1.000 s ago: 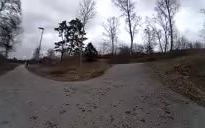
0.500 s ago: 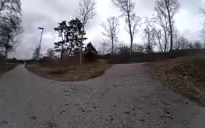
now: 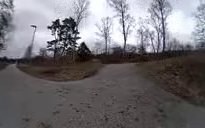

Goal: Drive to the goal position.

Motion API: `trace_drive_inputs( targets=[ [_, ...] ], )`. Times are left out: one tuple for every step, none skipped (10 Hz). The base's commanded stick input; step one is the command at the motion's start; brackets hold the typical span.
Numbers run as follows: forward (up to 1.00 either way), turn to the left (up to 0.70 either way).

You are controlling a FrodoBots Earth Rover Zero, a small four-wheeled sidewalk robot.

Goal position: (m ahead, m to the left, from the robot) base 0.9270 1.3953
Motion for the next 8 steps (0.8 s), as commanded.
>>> trace_drive_inputs(
  targets=[
    [0.00, -0.70],
    [0.00, -0.70],
    [0.00, -0.70],
    [0.00, -0.70],
    [0.00, -0.70],
    [0.00, -0.70],
    [0.00, -0.70],
    [0.00, -0.70]
  ],
)
